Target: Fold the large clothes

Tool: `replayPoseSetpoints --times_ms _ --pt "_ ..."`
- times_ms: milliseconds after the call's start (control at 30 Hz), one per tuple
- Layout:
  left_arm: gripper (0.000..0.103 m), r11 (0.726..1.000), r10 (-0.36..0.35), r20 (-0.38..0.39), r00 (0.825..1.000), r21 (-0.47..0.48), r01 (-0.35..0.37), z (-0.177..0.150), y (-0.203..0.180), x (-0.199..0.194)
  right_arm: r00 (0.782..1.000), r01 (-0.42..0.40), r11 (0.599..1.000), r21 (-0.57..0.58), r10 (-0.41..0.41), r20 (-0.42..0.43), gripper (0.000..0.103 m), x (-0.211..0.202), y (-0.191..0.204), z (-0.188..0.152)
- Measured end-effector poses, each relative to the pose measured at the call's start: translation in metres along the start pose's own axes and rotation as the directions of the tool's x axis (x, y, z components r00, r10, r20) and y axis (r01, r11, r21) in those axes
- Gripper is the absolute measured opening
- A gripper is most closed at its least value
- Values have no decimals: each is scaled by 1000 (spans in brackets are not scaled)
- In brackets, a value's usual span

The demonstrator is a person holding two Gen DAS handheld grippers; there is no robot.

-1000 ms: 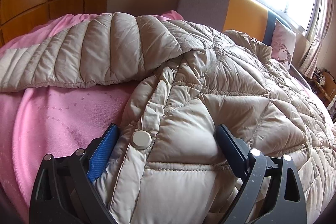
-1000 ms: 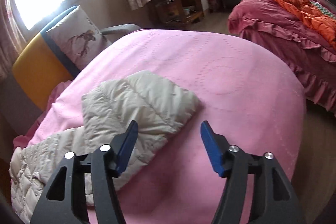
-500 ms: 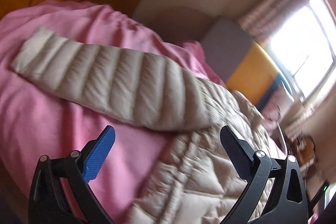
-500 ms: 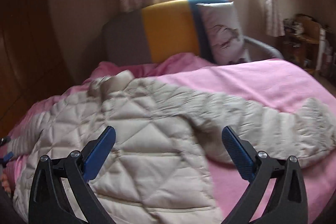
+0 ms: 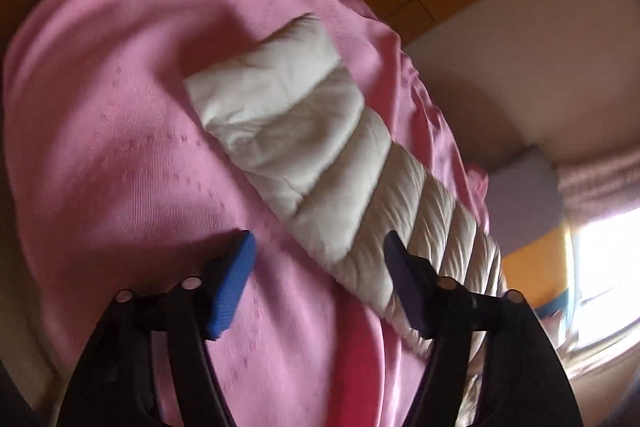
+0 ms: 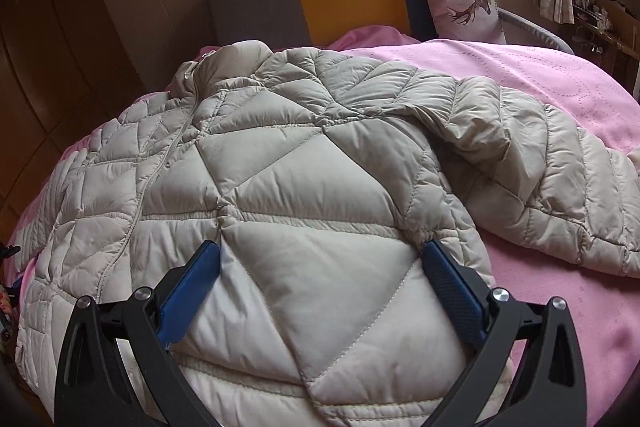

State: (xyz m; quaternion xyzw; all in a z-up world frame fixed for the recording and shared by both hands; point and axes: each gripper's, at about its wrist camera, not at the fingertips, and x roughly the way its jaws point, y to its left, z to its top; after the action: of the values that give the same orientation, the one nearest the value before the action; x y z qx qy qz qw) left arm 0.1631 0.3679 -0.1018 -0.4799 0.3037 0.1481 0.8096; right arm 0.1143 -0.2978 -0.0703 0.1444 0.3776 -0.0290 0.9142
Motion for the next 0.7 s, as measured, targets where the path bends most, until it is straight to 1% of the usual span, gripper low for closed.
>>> replayPoseSetpoints --times_ms 133,167,200,233,267,300,367,400,467,567,667,700 --pt "64 997 -66 18 998 -45 66 11 5 6 1000 0 1000 0 0 -1 101 1 0 0" --pt "59 996 -69 23 997 -60 70 12 6 7 1000 0 1000 -1 0 -1 101 0 0 0" --pt "46 994 -65 31 997 -88 67 14 8 11 1000 0 1000 -1 0 -1 101 0 0 -1" --pt "39 993 -54 31 998 -107 57 17 12 13 1000 0 1000 -1 0 0 101 -1 -1 0" --pt "24 991 -38 25 999 -127 41 19 13 17 1000 -1 1000 -1 1 -1 101 -1 -1 0" --pt "13 988 -31 13 999 -153 33 22 17 21 1000 -1 1000 0 1 -1 101 -1 -1 0" --pt "6 982 -52 -3 999 -180 51 25 22 21 1000 -2 1000 0 2 -1 101 0 -1 -1" --pt "5 981 -64 5 998 -183 64 27 23 19 1000 -2 1000 0 2 -1 101 0 -1 0" --pt "4 981 -68 49 996 -180 76 28 20 6 1000 -1 1000 -1 1 0 101 0 -1 0" --pt "3 981 -98 98 990 -155 113 28 7 -13 1000 -2 1000 -1 2 -2 101 1 -1 0" --pt "3 990 -126 170 977 -48 136 25 -24 -38 1000 -4 1000 0 4 0 101 0 -1 0" --pt "3 989 -145 200 969 6 147 23 -40 -49 1000 -6 1000 0 6 1 101 0 -1 0"
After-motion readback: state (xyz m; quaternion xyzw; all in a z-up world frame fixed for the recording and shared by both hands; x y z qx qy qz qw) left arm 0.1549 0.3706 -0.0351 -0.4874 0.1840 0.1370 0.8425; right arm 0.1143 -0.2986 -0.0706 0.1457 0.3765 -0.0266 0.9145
